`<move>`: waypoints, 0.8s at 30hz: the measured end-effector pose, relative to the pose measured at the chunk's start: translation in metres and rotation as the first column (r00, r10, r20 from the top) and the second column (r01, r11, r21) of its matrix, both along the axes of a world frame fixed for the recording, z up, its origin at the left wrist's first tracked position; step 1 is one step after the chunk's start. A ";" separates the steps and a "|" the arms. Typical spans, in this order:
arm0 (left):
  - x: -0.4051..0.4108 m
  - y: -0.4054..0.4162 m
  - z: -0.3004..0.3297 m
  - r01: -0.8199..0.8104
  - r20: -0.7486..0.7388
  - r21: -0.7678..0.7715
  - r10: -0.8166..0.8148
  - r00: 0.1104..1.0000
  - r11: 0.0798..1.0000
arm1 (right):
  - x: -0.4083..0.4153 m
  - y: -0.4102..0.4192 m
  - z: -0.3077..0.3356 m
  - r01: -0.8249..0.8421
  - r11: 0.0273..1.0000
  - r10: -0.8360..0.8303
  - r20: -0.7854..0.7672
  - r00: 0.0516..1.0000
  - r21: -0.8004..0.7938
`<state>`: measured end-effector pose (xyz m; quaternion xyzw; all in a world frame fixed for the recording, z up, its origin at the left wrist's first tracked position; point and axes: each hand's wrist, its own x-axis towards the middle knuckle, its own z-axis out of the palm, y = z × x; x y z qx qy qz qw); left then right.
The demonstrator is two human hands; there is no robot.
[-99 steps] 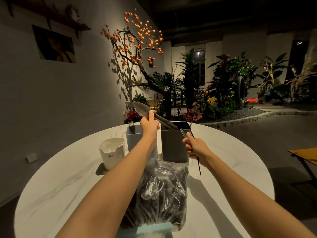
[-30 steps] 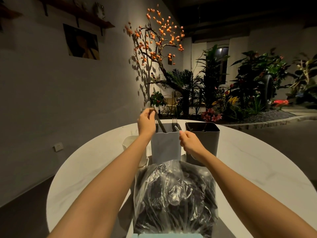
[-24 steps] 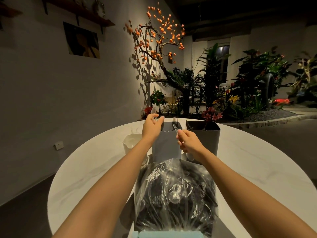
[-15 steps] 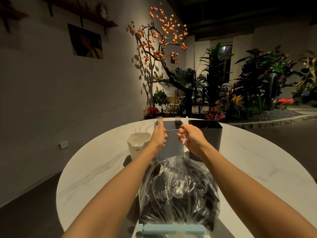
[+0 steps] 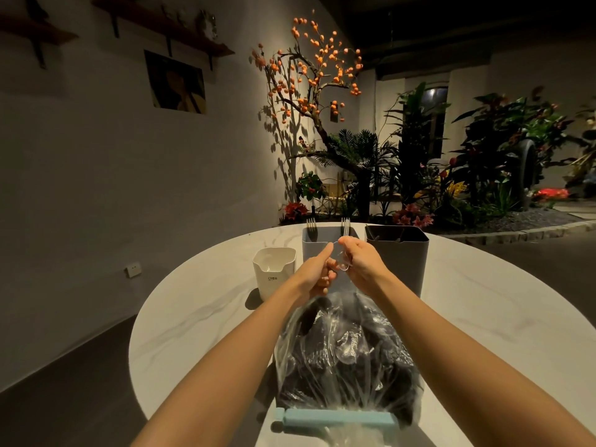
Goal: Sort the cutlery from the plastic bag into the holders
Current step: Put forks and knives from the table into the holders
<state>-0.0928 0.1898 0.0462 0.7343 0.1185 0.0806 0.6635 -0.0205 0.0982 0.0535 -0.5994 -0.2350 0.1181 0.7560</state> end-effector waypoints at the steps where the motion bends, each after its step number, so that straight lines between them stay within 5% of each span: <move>1: -0.001 0.000 -0.001 0.033 0.004 0.010 -0.033 0.999 0.999 | -0.002 0.000 0.001 -0.006 1.000 0.006 0.008 1.000 -0.005; 4: -0.003 0.002 -0.003 0.086 0.074 0.145 -0.098 0.992 0.986 | -0.007 -0.001 0.003 -0.019 1.000 0.019 0.007 1.000 -0.004; 7: -0.002 0.003 -0.005 -0.059 0.132 0.230 0.029 0.991 0.971 | -0.010 -0.004 0.004 -0.025 1.000 0.025 -0.047 0.999 0.000; 12: 0.005 0.008 -0.002 -0.279 0.260 0.080 0.250 0.933 0.957 | -0.007 -0.006 0.002 -0.006 1.000 0.001 -0.154 0.988 -0.030; 17: 0.008 0.009 -0.001 -0.258 0.299 -0.067 0.267 0.916 0.964 | -0.009 -0.009 -0.001 -0.168 0.962 0.131 -0.175 0.976 -0.216; 24: 0.009 0.007 -0.002 -0.132 0.315 -0.259 0.213 0.925 0.957 | -0.009 -0.006 -0.004 -0.139 0.989 0.144 -0.392 0.909 0.040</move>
